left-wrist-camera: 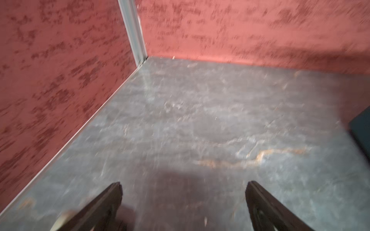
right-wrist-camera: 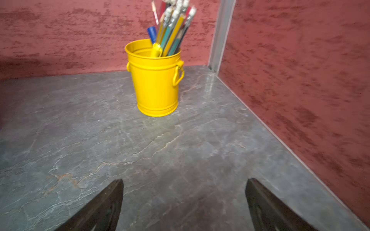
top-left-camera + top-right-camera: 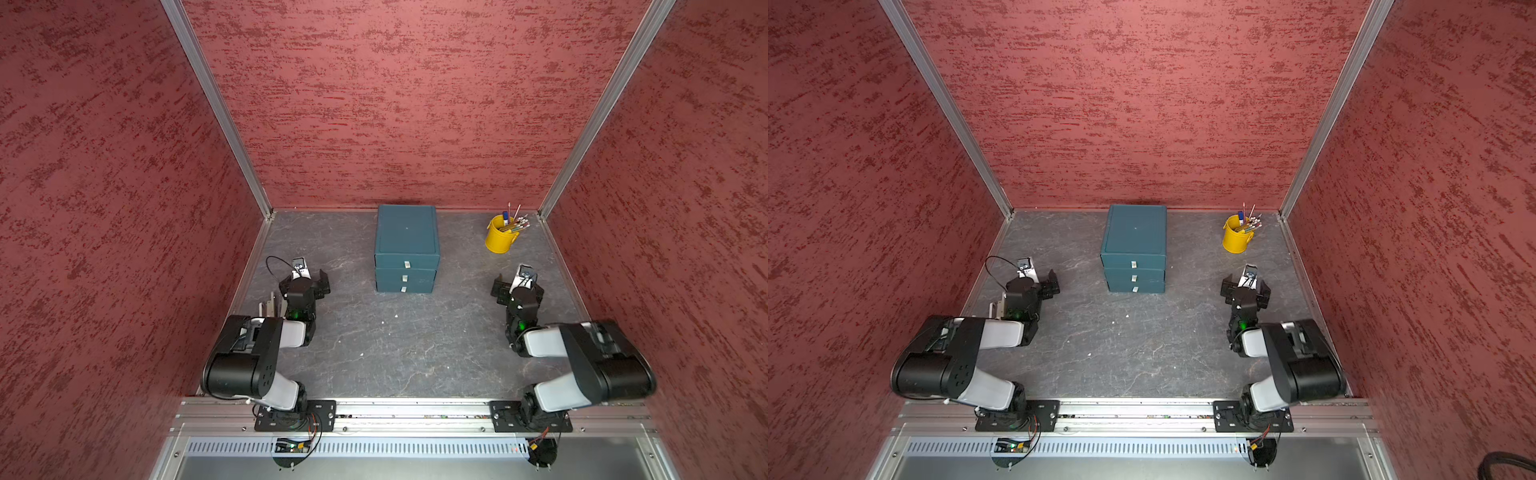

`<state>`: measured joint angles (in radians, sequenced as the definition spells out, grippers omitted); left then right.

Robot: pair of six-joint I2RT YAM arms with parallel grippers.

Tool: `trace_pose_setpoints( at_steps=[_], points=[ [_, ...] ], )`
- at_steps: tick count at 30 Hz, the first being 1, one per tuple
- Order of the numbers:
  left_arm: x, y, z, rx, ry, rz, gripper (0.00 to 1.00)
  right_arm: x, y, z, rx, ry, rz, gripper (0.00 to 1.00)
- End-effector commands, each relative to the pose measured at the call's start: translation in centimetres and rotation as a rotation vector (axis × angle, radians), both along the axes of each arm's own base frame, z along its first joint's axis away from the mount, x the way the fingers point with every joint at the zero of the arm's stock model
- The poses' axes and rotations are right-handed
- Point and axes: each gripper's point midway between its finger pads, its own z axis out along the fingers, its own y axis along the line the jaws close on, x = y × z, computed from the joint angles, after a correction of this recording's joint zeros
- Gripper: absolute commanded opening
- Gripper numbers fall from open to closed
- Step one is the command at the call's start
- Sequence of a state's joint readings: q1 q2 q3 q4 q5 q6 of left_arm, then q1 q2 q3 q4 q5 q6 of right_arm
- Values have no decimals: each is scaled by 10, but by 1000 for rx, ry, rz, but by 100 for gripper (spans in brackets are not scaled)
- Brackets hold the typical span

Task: Place the plugs into the drawer by color
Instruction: Reset both arms

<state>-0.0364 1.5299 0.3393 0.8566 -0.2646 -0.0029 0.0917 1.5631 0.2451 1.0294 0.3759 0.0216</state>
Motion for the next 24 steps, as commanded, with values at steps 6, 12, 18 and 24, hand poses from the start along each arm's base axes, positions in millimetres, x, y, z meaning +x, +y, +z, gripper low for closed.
trace_pose_setpoints(
  at_steps=[6, 12, 18, 24],
  points=[
    [13, -12, 24, -81, -112, -161, 100, 34, 17, 31, 43, -69, 147, 98],
    [14, -10, 25, -33, -112, -94, 100, 35, 18, 29, 44, -53, 152, 98],
    [13, -16, 25, -13, -114, -104, 100, 35, 18, 29, 44, -56, 154, 98],
    [13, -16, 26, -12, -114, -104, 100, 35, 18, 30, 44, -57, 155, 98]
  ],
)
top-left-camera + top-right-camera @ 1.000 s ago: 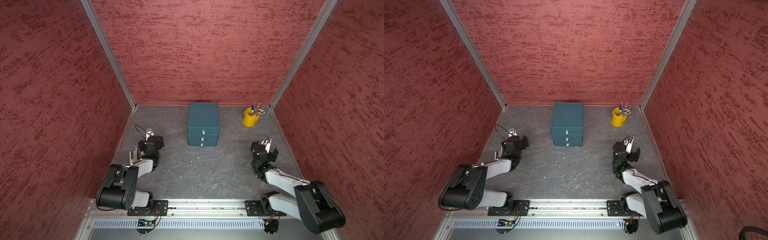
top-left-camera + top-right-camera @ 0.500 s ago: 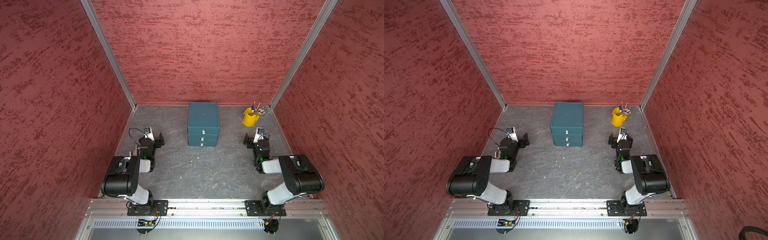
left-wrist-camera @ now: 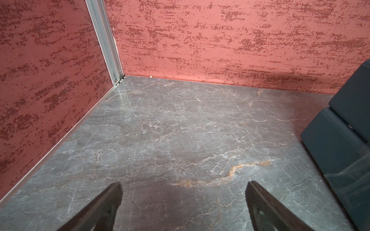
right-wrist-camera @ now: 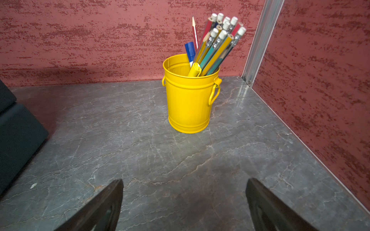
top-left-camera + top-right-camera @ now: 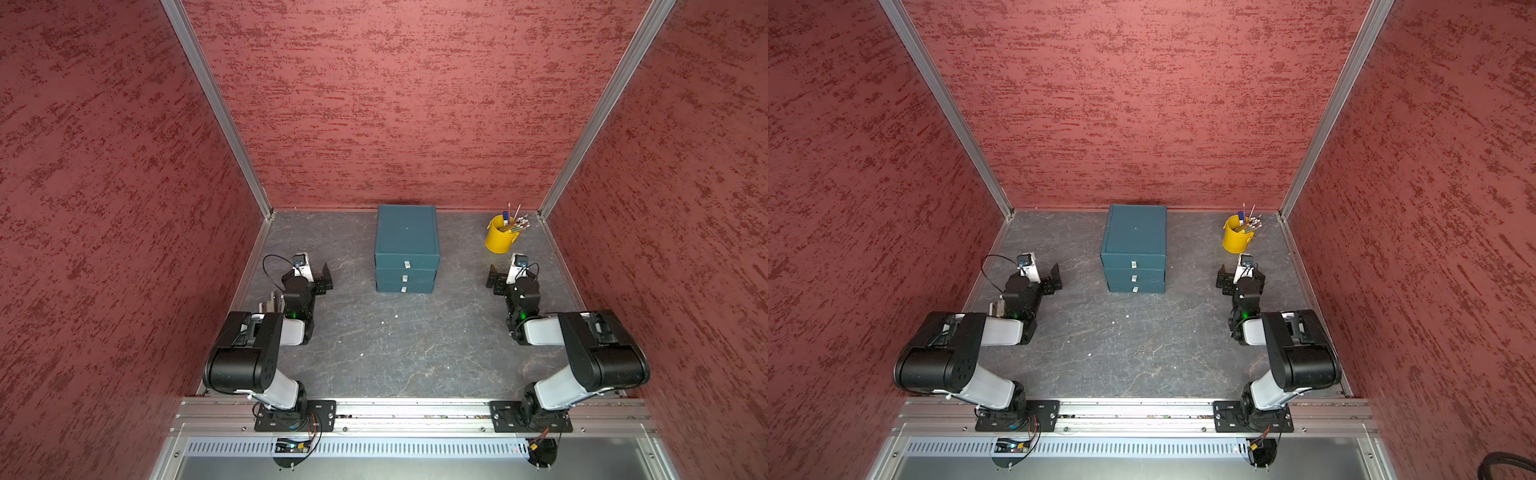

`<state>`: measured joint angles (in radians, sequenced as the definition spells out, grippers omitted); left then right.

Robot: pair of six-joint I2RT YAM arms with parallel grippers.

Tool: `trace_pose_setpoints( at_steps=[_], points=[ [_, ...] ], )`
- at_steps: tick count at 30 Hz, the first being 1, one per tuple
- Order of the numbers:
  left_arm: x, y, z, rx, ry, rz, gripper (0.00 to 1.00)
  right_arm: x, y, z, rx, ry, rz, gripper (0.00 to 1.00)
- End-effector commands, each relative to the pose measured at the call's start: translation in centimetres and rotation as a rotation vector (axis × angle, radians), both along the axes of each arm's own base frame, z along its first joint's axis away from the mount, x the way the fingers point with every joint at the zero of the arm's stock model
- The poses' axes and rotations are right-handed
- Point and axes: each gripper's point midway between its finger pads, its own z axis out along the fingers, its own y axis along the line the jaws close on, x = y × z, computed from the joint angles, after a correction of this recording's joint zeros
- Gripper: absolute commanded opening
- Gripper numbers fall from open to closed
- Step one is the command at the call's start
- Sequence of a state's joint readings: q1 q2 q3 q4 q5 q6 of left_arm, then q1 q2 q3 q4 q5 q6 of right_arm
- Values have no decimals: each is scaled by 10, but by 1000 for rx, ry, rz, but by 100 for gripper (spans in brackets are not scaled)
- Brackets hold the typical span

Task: Place the plugs into the drawer by color
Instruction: Reset both arms

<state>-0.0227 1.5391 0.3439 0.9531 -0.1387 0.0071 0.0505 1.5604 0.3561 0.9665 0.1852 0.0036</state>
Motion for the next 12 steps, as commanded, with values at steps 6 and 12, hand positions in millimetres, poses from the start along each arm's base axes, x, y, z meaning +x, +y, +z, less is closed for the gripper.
trace_pose_setpoints(
  at_steps=[6, 12],
  points=[
    [3, 1, 5, 11, -22, 6, 100, 5, 0, 5, 8, -4, 7, 99],
    [3, 1, 5, 5, -16, -4, 100, 2, 0, 6, 9, -15, 8, 98]
  ],
)
